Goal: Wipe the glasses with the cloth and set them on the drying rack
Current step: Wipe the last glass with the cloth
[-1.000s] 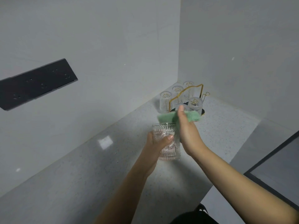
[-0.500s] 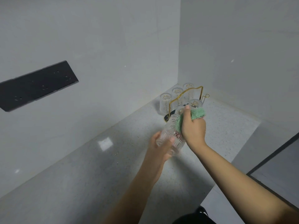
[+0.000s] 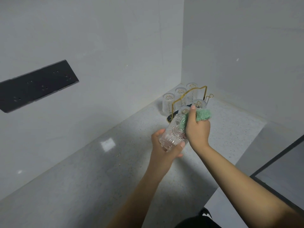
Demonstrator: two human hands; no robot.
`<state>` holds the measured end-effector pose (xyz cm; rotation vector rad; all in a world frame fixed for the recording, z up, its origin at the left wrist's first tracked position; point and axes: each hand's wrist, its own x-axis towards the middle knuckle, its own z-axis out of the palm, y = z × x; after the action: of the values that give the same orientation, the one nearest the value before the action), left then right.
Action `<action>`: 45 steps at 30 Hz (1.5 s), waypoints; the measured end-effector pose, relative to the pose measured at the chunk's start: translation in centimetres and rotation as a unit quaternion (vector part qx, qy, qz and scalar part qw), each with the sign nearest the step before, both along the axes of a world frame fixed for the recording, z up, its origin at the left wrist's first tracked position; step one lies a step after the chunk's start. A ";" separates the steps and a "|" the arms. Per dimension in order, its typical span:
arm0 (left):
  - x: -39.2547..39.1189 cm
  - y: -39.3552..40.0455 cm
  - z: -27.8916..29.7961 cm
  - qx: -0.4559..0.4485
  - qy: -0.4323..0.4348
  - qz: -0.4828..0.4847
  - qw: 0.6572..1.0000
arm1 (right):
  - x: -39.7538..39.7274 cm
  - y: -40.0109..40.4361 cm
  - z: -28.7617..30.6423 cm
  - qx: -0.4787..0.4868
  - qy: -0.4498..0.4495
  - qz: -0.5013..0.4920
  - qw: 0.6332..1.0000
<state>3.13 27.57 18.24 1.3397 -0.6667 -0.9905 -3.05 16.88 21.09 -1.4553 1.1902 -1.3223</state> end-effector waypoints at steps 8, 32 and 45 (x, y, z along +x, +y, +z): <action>1.3 -1.4 0.9 0.049 0.327 -0.086 0.940 | -0.9 -1.1 -1.2 -0.011 -0.104 0.049 0.993; -4.7 -15.0 -2.8 0.017 -0.135 0.006 0.991 | -5.6 -15.3 -2.8 0.113 -0.035 -0.069 0.991; -4.2 -27.2 -0.9 0.082 -0.132 0.067 0.986 | -9.0 -24.5 -6.3 0.173 -0.047 -0.050 0.983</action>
<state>-1.10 0.37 17.39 1.6575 -0.6937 -0.7798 -12.10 -7.62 14.82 -1.0863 1.3663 -1.1656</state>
